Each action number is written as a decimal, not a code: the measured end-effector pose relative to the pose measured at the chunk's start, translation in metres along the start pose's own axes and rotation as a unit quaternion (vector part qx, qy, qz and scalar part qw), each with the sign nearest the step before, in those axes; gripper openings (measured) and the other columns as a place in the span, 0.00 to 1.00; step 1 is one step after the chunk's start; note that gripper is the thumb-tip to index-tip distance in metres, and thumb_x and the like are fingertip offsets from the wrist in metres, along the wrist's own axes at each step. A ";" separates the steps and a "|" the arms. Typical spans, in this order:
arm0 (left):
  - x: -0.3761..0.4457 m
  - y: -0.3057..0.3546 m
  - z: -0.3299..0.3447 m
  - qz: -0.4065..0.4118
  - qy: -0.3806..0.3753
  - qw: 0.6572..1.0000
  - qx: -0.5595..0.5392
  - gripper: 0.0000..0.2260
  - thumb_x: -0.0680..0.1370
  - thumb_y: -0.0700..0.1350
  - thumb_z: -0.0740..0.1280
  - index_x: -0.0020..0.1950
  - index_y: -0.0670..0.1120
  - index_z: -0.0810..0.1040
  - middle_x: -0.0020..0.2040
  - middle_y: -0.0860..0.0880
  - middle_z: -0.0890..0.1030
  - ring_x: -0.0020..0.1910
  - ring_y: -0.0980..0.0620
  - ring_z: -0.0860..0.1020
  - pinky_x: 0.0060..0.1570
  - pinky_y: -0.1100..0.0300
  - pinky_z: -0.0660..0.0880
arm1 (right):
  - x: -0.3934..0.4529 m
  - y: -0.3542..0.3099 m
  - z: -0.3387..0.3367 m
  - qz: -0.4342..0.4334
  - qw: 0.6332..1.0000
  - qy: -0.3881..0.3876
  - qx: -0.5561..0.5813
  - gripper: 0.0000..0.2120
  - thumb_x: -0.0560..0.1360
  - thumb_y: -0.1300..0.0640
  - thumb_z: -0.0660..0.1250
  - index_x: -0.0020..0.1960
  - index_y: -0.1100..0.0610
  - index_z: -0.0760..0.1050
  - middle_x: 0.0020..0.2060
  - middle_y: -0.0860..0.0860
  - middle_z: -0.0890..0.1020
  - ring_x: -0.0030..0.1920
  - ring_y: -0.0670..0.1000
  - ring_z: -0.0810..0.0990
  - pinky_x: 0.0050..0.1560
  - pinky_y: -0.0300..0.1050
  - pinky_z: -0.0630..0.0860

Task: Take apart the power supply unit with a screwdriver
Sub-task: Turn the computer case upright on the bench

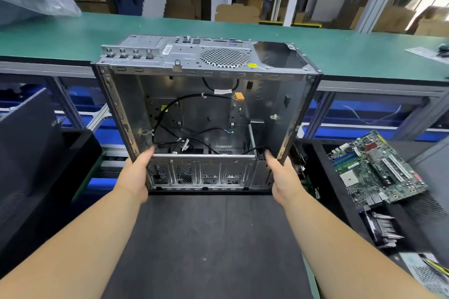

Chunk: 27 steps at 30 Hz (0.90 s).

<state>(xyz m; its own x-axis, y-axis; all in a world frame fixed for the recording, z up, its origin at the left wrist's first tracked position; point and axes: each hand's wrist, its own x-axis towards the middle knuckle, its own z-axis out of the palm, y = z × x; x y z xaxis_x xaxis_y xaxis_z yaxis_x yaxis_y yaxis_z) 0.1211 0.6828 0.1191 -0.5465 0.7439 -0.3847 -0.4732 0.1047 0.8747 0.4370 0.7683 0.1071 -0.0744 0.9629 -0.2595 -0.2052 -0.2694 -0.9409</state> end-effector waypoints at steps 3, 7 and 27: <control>-0.010 -0.010 0.008 -0.031 0.015 0.999 -0.012 0.48 0.60 0.67 0.77 0.75 0.53 0.65 0.73 0.50 0.70 0.71 0.45 0.69 0.71 0.42 0.65 | -0.007 0.011 -0.012 -0.003 0.999 -0.005 -0.038 0.31 0.64 0.39 0.77 0.65 0.42 0.74 0.60 0.38 0.79 0.62 0.39 0.74 0.66 0.46 0.63; -0.023 -0.024 0.030 -0.034 0.036 0.999 -0.007 0.47 0.65 0.66 0.74 0.78 0.50 0.61 0.74 0.43 0.69 0.70 0.40 0.72 0.68 0.39 0.68 | -0.013 0.020 -0.023 -0.010 0.994 -0.011 -0.110 0.25 0.75 0.47 0.73 0.69 0.44 0.71 0.58 0.39 0.80 0.62 0.43 0.76 0.62 0.43 0.66; -0.005 -0.028 0.056 -0.085 0.096 0.992 0.008 0.57 0.68 0.66 0.73 0.76 0.59 0.30 0.81 0.52 0.51 0.70 0.35 0.69 0.69 0.31 0.61 | 0.027 0.010 -0.023 0.017 0.961 -0.017 -0.275 0.25 0.78 0.44 0.67 0.72 0.47 0.70 0.62 0.49 0.80 0.59 0.52 0.78 0.56 0.45 0.74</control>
<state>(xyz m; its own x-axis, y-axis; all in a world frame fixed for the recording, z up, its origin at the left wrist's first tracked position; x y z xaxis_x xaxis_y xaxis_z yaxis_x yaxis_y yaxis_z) 0.1762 0.7130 0.1129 -0.5821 0.5747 -0.5752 -0.5604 0.2290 0.7959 0.4556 0.7914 0.0853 -0.1049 0.9502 -0.2935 0.3447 -0.2420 -0.9070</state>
